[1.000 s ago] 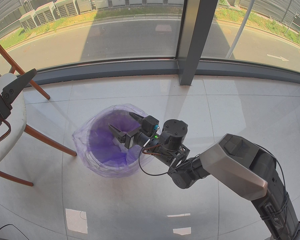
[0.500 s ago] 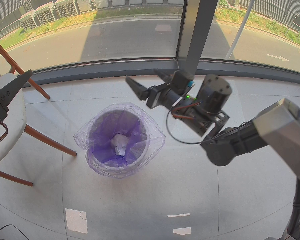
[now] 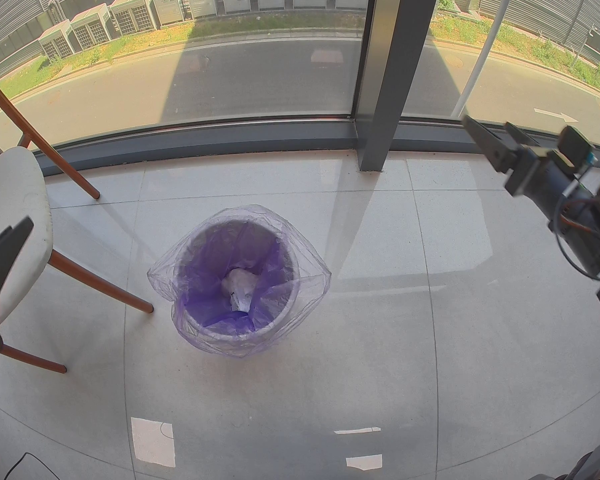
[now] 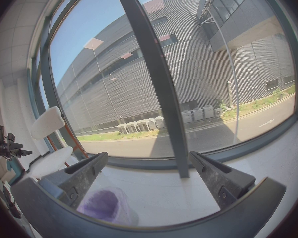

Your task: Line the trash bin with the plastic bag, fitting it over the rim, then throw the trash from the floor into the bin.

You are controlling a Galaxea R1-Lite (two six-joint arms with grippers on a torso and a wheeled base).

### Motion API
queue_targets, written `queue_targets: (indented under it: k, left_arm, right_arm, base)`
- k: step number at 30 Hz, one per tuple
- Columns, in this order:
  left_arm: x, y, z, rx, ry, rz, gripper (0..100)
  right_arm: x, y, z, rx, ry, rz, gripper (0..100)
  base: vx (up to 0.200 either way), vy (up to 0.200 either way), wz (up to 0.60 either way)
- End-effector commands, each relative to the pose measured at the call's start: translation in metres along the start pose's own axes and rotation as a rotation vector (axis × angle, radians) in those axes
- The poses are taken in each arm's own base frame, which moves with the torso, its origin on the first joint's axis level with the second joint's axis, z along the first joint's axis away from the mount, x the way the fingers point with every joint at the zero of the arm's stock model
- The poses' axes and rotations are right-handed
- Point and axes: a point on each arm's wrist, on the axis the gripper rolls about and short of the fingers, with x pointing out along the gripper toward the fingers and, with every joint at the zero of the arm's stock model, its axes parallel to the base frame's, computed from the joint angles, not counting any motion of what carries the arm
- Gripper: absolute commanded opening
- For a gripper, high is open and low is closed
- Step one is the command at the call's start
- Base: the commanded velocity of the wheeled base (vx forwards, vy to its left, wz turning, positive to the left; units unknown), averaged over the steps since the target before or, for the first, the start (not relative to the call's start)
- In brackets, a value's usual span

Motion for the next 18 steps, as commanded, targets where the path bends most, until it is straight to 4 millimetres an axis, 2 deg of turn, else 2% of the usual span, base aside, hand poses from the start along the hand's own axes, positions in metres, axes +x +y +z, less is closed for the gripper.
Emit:
queue_targets:
  k: [1,2,4,5,6,7,8,9,11,13,14,15,16,18]
  left_arm:
    - [-0.098,-0.013,-0.087,0.073,0.056,-0.086,100]
    - [-0.12,-0.016,-0.108,0.072,0.093,-0.092,100]
    - [-0.13,-0.012,-0.13,0.135,0.196,-0.048,100]
    - [-0.129,-0.011,-0.132,0.208,0.229,-0.029,100]
    - [-0.129,-0.011,-0.131,0.219,0.229,-0.029,100]
    - [-0.128,-0.01,-0.131,0.31,0.218,-0.011,100]
    - [-0.128,-0.01,-0.131,0.32,0.215,-0.005,100]
    - [-0.128,-0.01,-0.131,0.329,0.213,0.01,100]
    - [-0.128,-0.007,-0.13,0.351,0.202,0.108,100]
    - [-0.128,-0.003,-0.128,0.383,0.178,0.319,100]
    - [-0.128,-0.003,-0.128,0.383,0.178,0.319,100]
    - [-0.131,0.002,-0.132,0.367,0.196,0.526,100]
    - [-0.133,0.004,-0.135,0.332,0.216,0.576,100]
    - [-0.132,0.003,-0.133,0.319,0.201,0.546,100]
  right_arm:
    - [-0.216,-0.014,-0.016,-0.137,0.042,-0.319,100]
    - [-0.236,-0.008,-0.021,-0.148,0.099,-0.331,100]
    - [-0.26,-0.003,-0.032,-0.145,0.166,-0.332,100]
    - [-0.272,0.0,-0.039,-0.15,0.203,-0.331,100]
    - [-0.274,0.0,-0.04,-0.153,0.207,-0.331,100]
    - [-0.303,0.006,-0.06,-0.201,0.276,-0.321,100]
    - [-0.318,0.008,-0.073,-0.223,0.321,-0.318,100]
    - [-0.327,0.009,-0.079,-0.215,0.346,-0.325,100]
    - [-0.319,0.007,-0.074,-0.158,0.341,-0.363,100]
    - [-0.32,0.006,-0.077,-0.134,0.344,-0.393,100]
    - [-0.32,0.006,-0.077,-0.134,0.344,-0.393,100]
    - [-0.32,0.006,-0.077,-0.134,0.343,-0.393,100]
    - [-0.32,0.006,-0.077,-0.135,0.343,-0.392,100]
    - [-0.32,0.006,-0.077,-0.135,0.343,-0.391,100]
  base:
    - [0.0,0.0,0.0]
    - [0.0,0.0,0.0]
    - [0.0,0.0,0.0]
    - [0.0,0.0,0.0]
    - [0.0,0.0,0.0]
    - [0.0,0.0,0.0]
    - [0.0,0.0,0.0]
    - [0.0,0.0,0.0]
    - [0.0,0.0,0.0]
    - [0.0,0.0,0.0]
    - [0.0,0.0,0.0]
    - [0.0,0.0,0.0]
    - [0.0,0.0,0.0]
    - [0.0,0.0,0.0]
